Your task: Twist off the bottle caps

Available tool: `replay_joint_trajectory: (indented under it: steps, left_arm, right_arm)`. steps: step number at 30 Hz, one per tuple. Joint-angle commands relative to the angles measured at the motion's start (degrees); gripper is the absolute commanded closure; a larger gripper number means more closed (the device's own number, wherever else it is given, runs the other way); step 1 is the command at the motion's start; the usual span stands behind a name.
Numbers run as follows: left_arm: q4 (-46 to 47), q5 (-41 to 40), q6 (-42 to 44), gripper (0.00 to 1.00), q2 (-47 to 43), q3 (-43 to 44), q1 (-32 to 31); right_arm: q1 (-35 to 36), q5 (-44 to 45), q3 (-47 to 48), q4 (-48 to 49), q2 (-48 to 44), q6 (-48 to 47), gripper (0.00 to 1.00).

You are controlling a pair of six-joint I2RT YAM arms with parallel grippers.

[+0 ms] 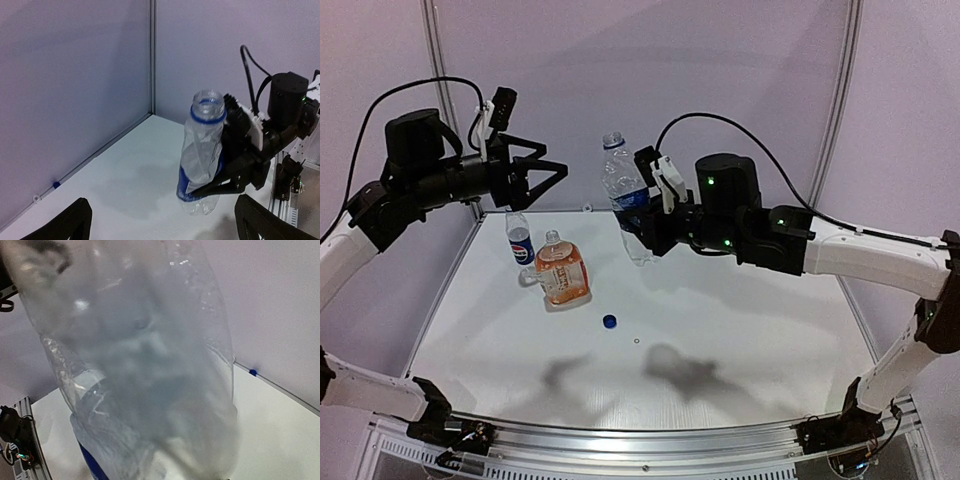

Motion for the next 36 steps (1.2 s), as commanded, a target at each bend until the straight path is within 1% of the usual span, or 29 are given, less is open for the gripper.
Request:
replay_joint_trajectory:
  steps: [1, 6, 16, 20, 23, 25, 26, 31, 33, 36]
  left_arm:
    - [2.4, 8.7, -3.5, 0.03, 1.0, 3.0, 0.7]
    - [4.1, 10.9, -5.1, 0.07, 3.2, 4.7, 0.7]
    - [6.4, 14.5, -7.3, 0.2, 7.5, 6.6, 0.6]
    - [7.9, 15.4, -8.2, 0.22, 8.6, 7.3, 0.3]
    - [8.1, 15.3, -8.3, 0.27, 9.5, 8.1, -0.1]
    - [8.1, 15.0, -8.4, 0.31, 9.9, 8.4, -0.4]
    - [8.2, 14.6, -8.4, 0.35, 10.1, 8.4, -0.5]
    - [7.8, 14.2, -9.1, 0.62, 11.3, 8.3, -0.7]
    - [7.6, 14.5, -9.2, 0.67, 11.6, 8.0, -0.8]
    - [7.5, 14.1, -9.3, 0.74, 11.8, 7.6, -1.0]
  right_arm:
    - [0.1, -8.3, 3.4, 2.2, 2.6, -0.9, 0.69]
    - [0.2, -10.2, 5.8, 1.2, 4.5, -1.0, 0.69]
    - [0.4, -12.2, 7.6, 0.0, 6.4, -1.1, 0.69]
    - [0.5, -12.7, 8.1, -0.6, 6.8, -1.2, 0.69]
    - [0.6, -12.6, 8.0, -0.7, 7.0, -1.2, 0.69]
    - [0.8, -12.6, 8.0, -0.9, 7.0, -1.1, 0.69]
    - [0.8, -12.5, 8.0, -1.0, 7.0, -1.2, 0.69]
    - [0.8, -12.2, 7.8, -1.0, 6.9, -1.3, 0.69]
    - [0.9, -12.1, 7.9, -1.0, 6.9, -1.3, 0.69]
    - [0.8, -11.6, 7.8, -1.1, 6.7, -1.3, 0.69]
